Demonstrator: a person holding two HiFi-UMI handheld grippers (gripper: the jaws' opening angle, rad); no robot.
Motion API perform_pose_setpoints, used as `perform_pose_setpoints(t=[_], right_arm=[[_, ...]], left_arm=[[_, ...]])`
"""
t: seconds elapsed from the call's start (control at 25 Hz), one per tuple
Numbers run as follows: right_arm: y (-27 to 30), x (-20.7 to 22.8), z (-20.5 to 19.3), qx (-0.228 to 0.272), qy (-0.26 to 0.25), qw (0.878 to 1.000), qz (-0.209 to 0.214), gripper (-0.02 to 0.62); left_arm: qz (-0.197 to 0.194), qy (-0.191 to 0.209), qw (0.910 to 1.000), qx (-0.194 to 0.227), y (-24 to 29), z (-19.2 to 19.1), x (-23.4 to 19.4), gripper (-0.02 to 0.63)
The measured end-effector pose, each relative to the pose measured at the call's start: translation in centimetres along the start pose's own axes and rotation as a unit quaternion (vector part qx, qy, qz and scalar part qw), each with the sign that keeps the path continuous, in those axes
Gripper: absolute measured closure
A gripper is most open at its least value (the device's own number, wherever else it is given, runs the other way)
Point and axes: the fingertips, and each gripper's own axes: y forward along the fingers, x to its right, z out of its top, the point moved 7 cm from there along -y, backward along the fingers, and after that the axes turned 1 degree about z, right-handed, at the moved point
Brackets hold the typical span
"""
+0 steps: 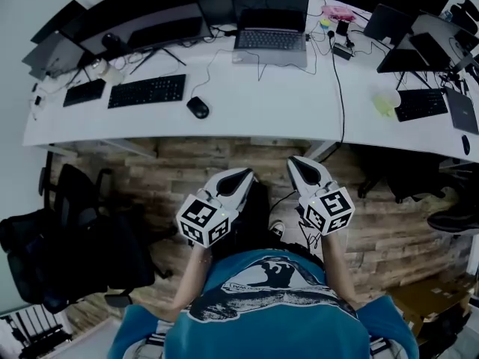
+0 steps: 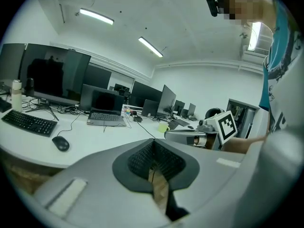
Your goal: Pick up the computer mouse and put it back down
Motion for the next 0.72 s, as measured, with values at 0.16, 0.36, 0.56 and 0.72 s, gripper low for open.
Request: perform_pose_setpoints(t=[0.16,0.36,0.56,0.72], right_arm=[[-2.4,-1.5,-0.5,0.001,-0.010,1.000,0.004,0.594],[-4.5,-3.2,-0.8,0.003,-0.022,1.000,0.009,0.594],[-5.9,-4.2,-1.1,0.006,-0.029,0.999,0.014,0.594],[-6.8,-4.9,-1.3,0.010,-0.032,0.999,0.013,0.594]], left_arm=[[-0.003,0.005,0.9999,0.011,-1.2,-0.8,2.6,0.592],[-0.012,0.015,0.9996,0.021,-2.2,-1.3,5.1,0.592],[-0.019,0.022,0.9993,0.024,-2.9,-1.9,6.8,0.592],[-0.023,0.027,0.9990,0.027,-3.4,-2.2,7.7,0.592]])
